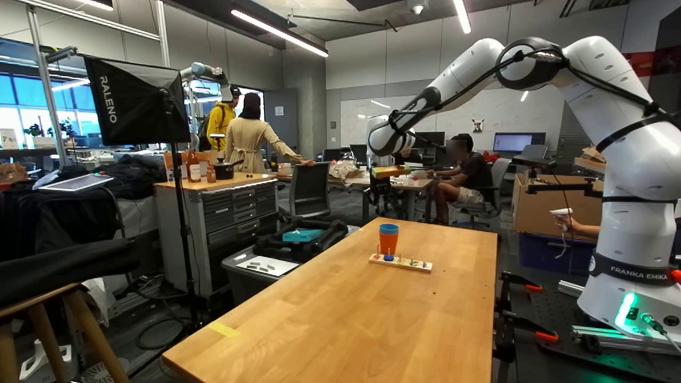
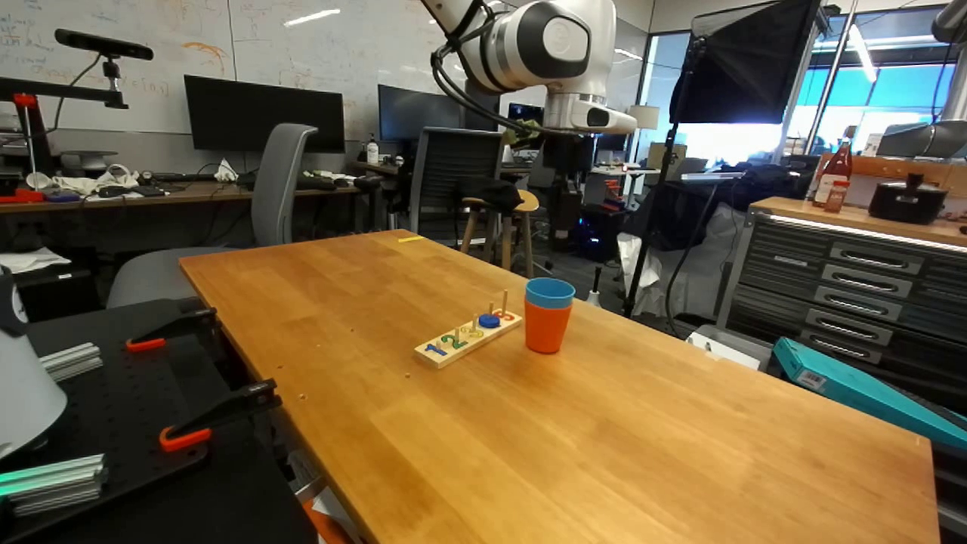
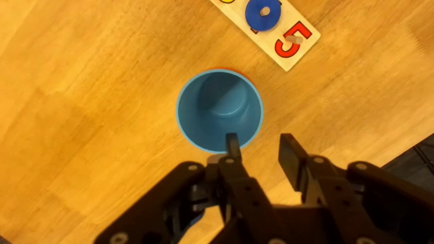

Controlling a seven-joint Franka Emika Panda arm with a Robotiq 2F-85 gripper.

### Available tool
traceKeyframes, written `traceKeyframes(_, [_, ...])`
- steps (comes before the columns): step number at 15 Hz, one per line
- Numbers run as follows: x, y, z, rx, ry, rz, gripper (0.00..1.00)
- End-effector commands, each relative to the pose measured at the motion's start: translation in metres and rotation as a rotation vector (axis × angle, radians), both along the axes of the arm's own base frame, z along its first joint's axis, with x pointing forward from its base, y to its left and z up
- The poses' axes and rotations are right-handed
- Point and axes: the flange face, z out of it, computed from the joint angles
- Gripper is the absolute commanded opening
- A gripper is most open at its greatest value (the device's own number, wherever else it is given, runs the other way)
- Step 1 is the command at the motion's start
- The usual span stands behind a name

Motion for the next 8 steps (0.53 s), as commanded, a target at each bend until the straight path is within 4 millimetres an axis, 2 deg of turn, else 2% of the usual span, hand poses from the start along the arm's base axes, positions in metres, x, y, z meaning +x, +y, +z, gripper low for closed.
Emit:
traceKeyframes(1, [0.005, 0.003, 0.002, 0.026, -0.015, -0.01, 0.69])
traceKeyframes(3, [0.001, 0.014, 0.01, 0.068, 0.006, 0.025, 0.83])
traceKeyframes(5, [-0.005, 0.036, 0.024, 0.144, 0.04, 0.102, 0.98])
traceKeyframes(8, [-0.016, 0.073, 0.054, 0.23, 0.09, 0.241, 1.0])
